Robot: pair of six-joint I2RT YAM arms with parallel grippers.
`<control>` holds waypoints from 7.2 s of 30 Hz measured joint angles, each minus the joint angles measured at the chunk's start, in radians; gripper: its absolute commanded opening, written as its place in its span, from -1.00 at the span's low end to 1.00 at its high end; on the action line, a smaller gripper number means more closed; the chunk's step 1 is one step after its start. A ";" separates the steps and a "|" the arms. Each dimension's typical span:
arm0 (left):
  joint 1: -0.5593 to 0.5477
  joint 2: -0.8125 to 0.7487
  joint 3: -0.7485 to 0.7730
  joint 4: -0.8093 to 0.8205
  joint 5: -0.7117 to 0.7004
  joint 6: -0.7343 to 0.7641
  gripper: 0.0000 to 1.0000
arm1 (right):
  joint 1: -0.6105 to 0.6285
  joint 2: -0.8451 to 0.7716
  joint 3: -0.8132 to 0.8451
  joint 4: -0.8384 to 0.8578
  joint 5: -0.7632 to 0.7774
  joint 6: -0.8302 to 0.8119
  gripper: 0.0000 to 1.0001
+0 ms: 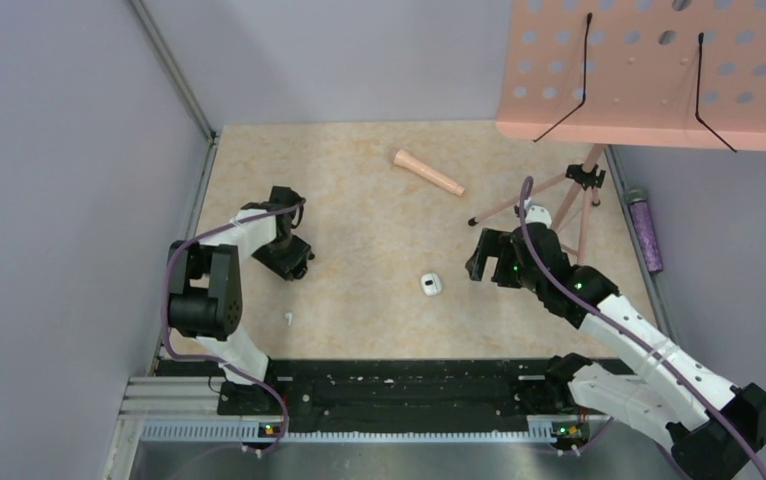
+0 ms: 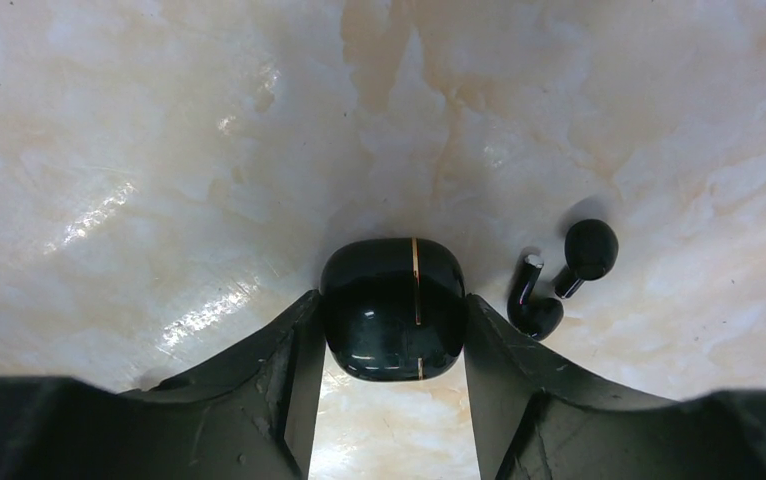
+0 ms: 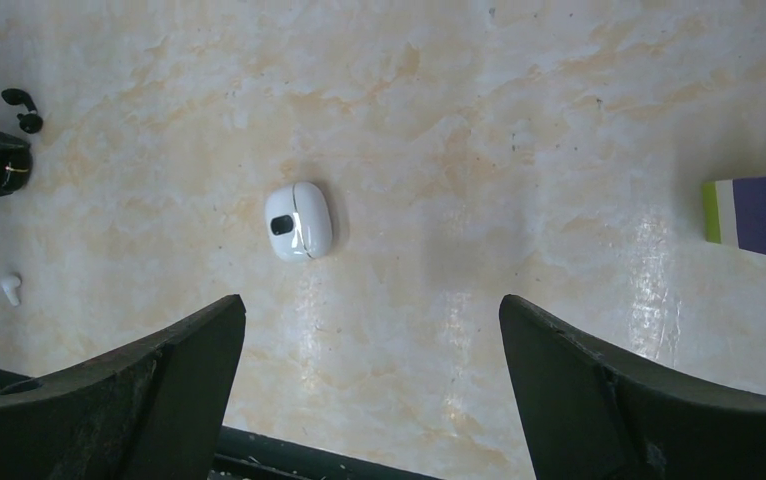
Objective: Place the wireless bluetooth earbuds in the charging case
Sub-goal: Rotate the charging case at the center of the board, then pick up the charging case from the center of the board, then pass from the right arm to the left, then open the charging case to the charging case.
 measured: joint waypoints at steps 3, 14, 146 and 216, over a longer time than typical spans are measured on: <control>0.000 0.000 0.000 0.001 0.000 0.006 -0.07 | 0.000 -0.023 0.000 -0.001 0.000 0.003 0.93; -0.143 -0.077 0.000 -0.047 0.005 0.120 -0.08 | 0.000 -0.042 0.000 -0.025 -0.001 0.004 0.93; -0.254 -0.138 -0.129 0.478 0.977 0.154 0.04 | 0.250 0.650 0.195 0.497 -0.337 -0.066 -0.15; -0.258 -0.193 -0.056 0.818 1.278 0.204 -1.00 | -0.098 0.580 -0.186 1.636 -0.934 0.875 0.37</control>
